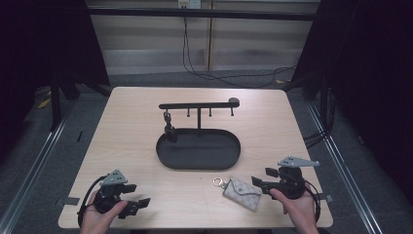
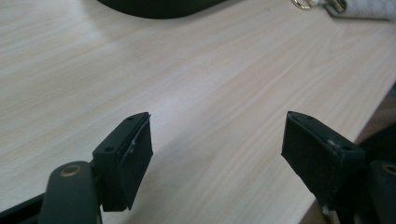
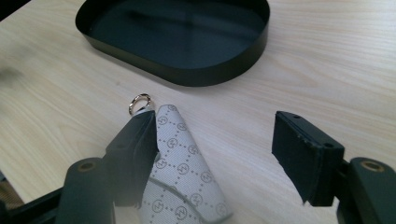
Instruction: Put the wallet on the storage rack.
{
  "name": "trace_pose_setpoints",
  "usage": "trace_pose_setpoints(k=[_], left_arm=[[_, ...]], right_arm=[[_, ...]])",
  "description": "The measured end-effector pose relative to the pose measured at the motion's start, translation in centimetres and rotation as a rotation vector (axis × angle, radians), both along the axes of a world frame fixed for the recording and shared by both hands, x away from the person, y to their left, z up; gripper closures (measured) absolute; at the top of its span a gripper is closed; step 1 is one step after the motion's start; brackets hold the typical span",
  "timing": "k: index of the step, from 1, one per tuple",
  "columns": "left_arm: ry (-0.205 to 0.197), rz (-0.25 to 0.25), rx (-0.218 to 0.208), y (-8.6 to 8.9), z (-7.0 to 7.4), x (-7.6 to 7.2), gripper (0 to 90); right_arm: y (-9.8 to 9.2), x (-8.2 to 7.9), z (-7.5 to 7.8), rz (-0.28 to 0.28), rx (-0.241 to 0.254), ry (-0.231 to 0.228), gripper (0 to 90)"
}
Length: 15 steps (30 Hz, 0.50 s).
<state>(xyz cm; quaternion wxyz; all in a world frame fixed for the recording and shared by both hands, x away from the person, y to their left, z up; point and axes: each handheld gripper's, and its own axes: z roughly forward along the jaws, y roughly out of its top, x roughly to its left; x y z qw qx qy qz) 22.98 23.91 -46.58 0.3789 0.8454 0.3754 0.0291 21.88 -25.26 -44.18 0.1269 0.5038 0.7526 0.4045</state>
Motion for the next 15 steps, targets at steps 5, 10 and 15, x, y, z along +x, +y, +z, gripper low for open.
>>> trace_pose_setpoints(k=[5,10,15], left_arm=[[0.001,-0.006,-0.009,0.2,-0.1,-0.5,26.1],[-0.003,-0.016,-0.036,0.3,-0.1,-0.5,26.3],[0.003,-0.042,-0.022,0.0,-0.2,-0.5,26.0]], right_arm=[[0.5,1.3,0.8,0.033,-0.011,0.058,23.5],[1.3,2.5,1.0,0.058,-0.061,0.112,20.0],[2.0,3.1,1.0,0.129,-0.097,0.176,19.7]])
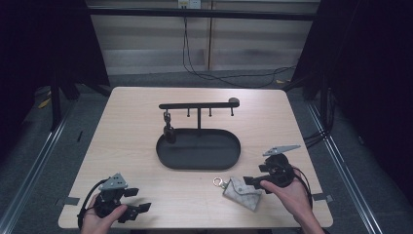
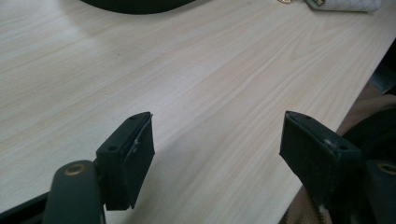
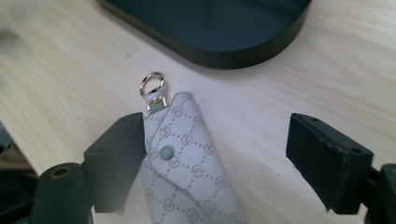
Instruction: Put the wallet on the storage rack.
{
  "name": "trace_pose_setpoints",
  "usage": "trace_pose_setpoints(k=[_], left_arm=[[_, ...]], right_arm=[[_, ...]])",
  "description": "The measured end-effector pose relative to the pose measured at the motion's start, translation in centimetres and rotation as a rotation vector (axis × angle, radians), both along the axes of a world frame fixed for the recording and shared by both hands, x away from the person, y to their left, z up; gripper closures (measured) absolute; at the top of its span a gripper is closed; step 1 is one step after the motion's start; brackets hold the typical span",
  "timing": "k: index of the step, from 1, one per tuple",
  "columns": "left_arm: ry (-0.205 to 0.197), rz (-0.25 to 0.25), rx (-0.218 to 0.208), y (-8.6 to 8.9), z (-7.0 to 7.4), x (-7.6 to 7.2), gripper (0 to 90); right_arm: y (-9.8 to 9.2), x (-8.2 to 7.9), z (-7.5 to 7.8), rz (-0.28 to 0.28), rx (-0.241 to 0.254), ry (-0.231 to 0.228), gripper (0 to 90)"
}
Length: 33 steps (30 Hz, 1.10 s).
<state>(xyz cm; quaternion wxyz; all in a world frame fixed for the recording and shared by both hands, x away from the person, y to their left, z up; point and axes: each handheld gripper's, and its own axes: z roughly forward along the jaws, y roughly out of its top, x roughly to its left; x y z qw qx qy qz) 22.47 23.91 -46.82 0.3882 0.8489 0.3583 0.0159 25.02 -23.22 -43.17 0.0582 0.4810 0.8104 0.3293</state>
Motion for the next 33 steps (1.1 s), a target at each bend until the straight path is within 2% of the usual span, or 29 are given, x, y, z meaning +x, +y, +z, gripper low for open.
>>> trace_pose_setpoints(k=[8,15,21,26,33], left_arm=[[-0.014,0.024,-0.015,0.4,0.2,0.1,25.7],[-0.018,0.033,-0.011,0.6,0.3,0.2,25.4],[0.006,0.021,-0.015,0.7,0.1,0.4,25.1],[0.011,0.015,-0.009,0.6,0.0,0.4,25.1],[0.028,0.008,-0.021,0.6,-0.1,0.5,22.5]], right_arm=[[1.3,0.4,0.0,0.115,-0.070,0.103,22.6],[2.7,0.7,-0.7,0.206,-0.152,0.156,24.6],[3.2,1.3,-1.2,0.231,-0.177,0.193,24.3],[3.3,1.7,-1.5,0.245,-0.178,0.222,21.4],[4.1,2.1,-1.9,0.286,-0.240,0.244,22.2]])
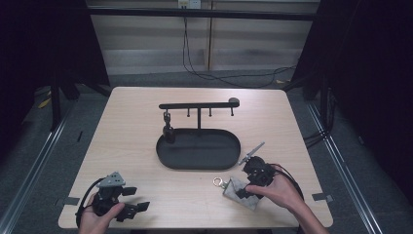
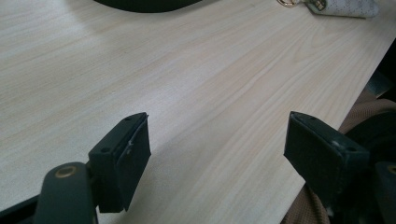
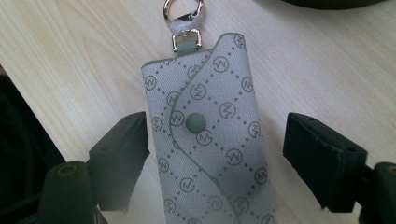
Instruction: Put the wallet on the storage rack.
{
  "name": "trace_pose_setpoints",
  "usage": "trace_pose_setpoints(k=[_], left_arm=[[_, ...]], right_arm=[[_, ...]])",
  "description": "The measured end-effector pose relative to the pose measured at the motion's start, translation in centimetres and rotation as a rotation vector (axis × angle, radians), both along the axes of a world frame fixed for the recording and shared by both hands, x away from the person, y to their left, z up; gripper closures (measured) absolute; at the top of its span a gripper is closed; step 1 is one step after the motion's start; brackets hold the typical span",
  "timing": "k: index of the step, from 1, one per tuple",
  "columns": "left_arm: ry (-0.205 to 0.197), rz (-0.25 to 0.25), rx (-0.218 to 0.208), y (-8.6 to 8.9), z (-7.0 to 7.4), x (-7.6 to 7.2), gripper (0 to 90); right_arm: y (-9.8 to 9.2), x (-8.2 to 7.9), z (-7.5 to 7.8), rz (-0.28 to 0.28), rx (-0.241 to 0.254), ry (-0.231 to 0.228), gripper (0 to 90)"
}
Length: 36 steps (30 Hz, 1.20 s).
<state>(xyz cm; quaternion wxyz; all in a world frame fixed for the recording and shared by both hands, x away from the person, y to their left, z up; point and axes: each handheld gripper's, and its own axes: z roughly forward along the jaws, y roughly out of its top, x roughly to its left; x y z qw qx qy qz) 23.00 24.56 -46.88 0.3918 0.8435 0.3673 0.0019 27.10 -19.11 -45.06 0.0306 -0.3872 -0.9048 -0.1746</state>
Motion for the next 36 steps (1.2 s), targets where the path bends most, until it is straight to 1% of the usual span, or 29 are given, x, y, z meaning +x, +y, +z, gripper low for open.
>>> trace_pose_setpoints(k=[2,9,11,14,15,20,22,25,26,28,30,33,36], left_arm=[[0.001,-0.004,-0.005,0.0,0.0,0.0,22.5],[0.004,-0.011,-0.007,0.0,0.1,0.0,22.5],[-0.001,-0.004,-0.005,0.0,0.1,-0.1,22.5],[0.004,0.001,-0.008,0.1,0.0,0.0,22.2],[0.005,0.001,-0.008,0.1,0.0,0.0,22.2],[0.004,-0.002,-0.008,0.1,0.0,0.0,22.2],[0.008,-0.002,-0.014,0.2,0.1,0.0,21.9],[0.008,0.008,-0.018,0.2,0.0,0.0,21.7],[0.008,0.007,-0.017,0.2,0.0,0.0,21.7],[0.011,0.001,-0.019,0.1,0.0,0.0,21.7],[0.012,0.000,-0.018,0.1,0.0,0.0,21.7],[0.010,0.006,-0.019,0.2,0.0,0.0,21.7],[0.015,0.002,-0.019,0.2,0.0,0.1,21.7]], right_arm=[[0.3,0.1,-0.1,-0.002,-0.010,0.007,22.5],[1.2,0.4,-1.0,0.035,-0.058,0.032,23.3],[1.4,0.5,-1.2,0.043,-0.069,0.035,23.7],[1.7,0.5,-1.4,0.052,-0.068,0.042,24.2],[1.7,0.6,-1.4,0.061,-0.075,0.042,24.4],[2.2,0.6,-1.7,0.072,-0.082,0.048,25.1],[2.3,0.6,-1.8,0.082,-0.092,0.046,24.9],[2.5,0.6,-1.9,0.078,-0.097,0.049,25.2],[2.4,0.6,-1.9,0.088,-0.099,0.042,25.2],[2.6,0.6,-1.9,0.090,-0.106,0.045,25.2],[2.7,0.6,-1.9,0.101,-0.123,0.043,25.4],[2.9,0.6,-1.9,0.104,-0.135,0.043,26.6],[2.8,0.8,-1.8,0.095,-0.132,0.049,29.4]])
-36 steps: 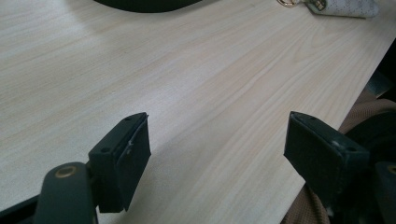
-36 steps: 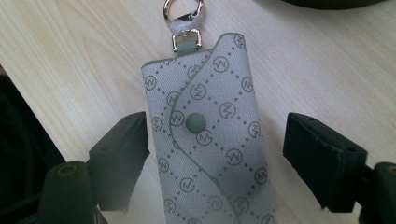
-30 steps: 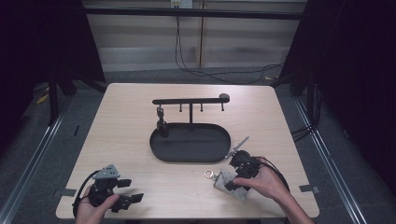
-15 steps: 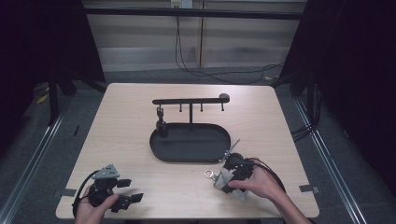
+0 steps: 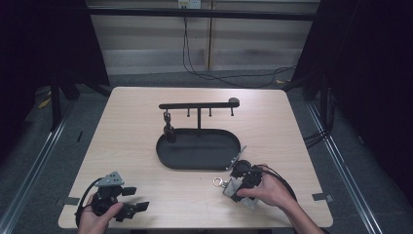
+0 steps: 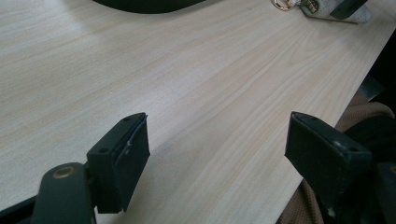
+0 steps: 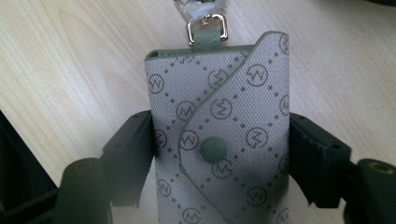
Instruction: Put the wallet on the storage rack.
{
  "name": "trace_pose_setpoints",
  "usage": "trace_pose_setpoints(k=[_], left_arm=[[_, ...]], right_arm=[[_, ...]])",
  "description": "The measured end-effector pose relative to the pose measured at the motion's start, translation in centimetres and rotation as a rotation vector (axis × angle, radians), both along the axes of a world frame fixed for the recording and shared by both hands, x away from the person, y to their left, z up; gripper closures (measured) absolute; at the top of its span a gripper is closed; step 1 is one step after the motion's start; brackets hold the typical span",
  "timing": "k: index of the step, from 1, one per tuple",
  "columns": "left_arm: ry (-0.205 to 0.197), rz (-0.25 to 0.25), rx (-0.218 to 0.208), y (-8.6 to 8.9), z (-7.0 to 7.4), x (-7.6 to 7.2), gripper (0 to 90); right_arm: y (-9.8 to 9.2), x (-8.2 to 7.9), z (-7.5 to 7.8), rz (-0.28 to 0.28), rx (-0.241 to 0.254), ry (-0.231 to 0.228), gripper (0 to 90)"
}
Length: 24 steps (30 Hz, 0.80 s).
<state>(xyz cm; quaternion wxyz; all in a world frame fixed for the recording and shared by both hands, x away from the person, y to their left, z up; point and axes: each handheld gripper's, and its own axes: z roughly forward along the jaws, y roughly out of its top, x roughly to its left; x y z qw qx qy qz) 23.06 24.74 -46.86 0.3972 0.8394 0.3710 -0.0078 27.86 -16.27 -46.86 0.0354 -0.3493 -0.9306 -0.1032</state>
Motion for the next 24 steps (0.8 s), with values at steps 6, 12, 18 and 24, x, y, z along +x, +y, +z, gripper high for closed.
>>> trace_pose_setpoints(k=[6,12,18,24], left_arm=[[-0.002,-0.001,0.000,0.0,0.0,0.0,21.7],[0.003,-0.002,0.013,-0.1,-0.1,0.0,21.7],[0.009,-0.003,0.005,0.0,-0.1,0.1,21.7],[0.010,-0.006,0.005,0.0,-0.1,0.1,21.6]], right_arm=[[-0.1,0.1,0.3,-0.023,0.007,0.020,32.8],[-0.1,0.1,0.5,-0.029,-0.013,0.041,33.2],[0.2,0.5,1.6,-0.022,-0.031,0.039,33.4],[0.4,0.8,2.3,-0.015,-0.057,0.050,33.4]])
